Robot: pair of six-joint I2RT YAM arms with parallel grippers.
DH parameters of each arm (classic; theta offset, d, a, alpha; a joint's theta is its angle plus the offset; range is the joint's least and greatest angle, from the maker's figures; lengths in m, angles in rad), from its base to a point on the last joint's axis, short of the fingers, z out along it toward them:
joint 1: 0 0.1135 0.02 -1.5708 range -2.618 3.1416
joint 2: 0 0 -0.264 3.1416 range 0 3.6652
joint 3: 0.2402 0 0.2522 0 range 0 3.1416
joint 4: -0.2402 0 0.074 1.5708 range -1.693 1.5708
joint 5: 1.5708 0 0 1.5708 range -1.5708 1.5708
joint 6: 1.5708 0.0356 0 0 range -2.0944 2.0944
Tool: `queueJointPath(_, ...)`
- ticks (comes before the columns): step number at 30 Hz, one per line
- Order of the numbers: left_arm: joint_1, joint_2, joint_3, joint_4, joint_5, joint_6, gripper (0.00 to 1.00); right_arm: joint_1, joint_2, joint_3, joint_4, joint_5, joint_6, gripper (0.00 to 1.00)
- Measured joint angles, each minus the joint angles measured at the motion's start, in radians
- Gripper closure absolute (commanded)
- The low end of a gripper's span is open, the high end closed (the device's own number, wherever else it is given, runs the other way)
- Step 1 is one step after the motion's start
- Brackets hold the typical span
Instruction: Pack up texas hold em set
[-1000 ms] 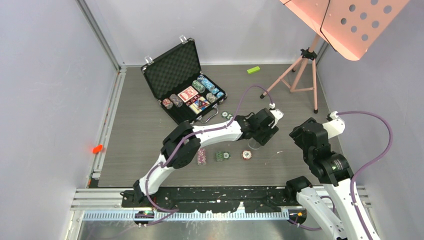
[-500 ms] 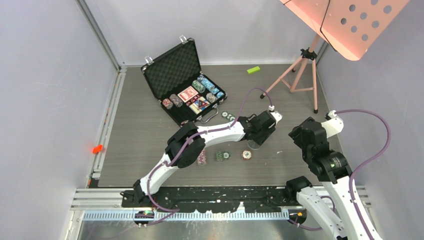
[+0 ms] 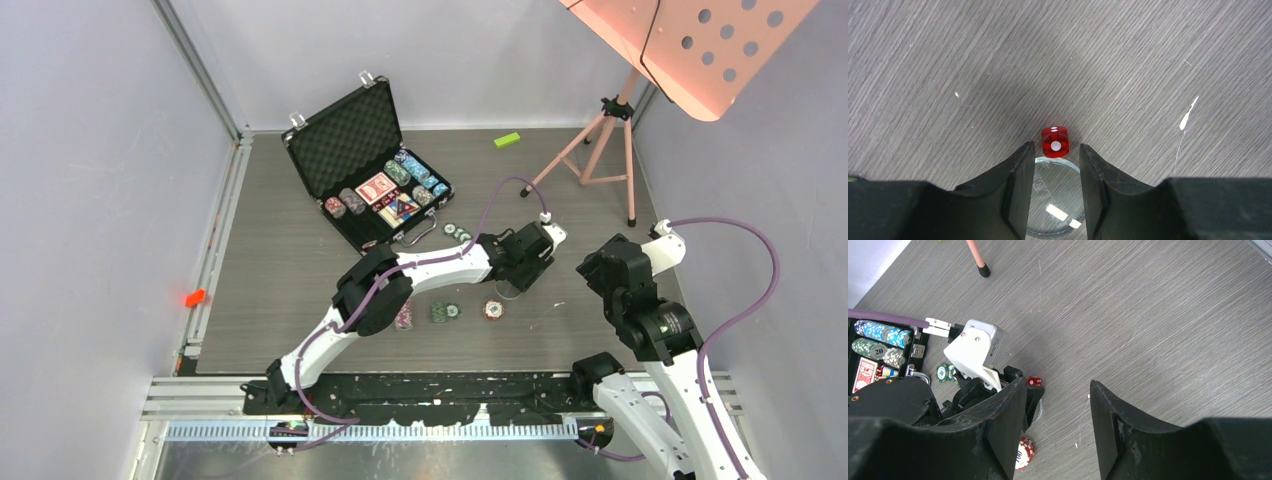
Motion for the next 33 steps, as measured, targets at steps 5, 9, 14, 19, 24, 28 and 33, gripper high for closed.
queueJointPath(5, 0.0, 0.005, 0.002, 0.007, 0.0, 0.0, 0.6, 0.0, 0.0, 0.0, 0.0, 0.0, 0.0, 0.44)
queueJointPath(9, 0.0, 0.006, 0.005, 0.008, 0.0, 0.001, 0.67, 0.0, 0.0, 0.0, 0.0, -0.001, -0.003, 0.44)
queueJointPath(14, 0.0, 0.009, 0.013, 0.013, 0.001, 0.004, 0.68, 0.0, 0.0, 0.0, 0.0, -0.003, -0.003, 0.44)
queueJointPath(19, 0.0, 0.009, 0.015, 0.014, 0.0, 0.008, 0.56, 0.0, 0.0, 0.0, 0.0, -0.005, -0.003, 0.44)
queueJointPath(24, 0.0, 0.009, 0.015, 0.014, 0.0, 0.008, 0.68, 0.0, 0.01, 0.0, 0.0, -0.008, -0.003, 0.45)
queueJointPath(28, 0.0, 0.009, 0.015, 0.014, 0.0, 0.009, 0.7, 0.0, 0.016, 0.0, 0.0, -0.008, -0.003, 0.44)
queueJointPath(33, 0.0, 0.009, 0.015, 0.014, -0.004, 0.01, 0.78, 0.0, 0.018, 0.0, 0.0, -0.008, -0.003, 0.44)
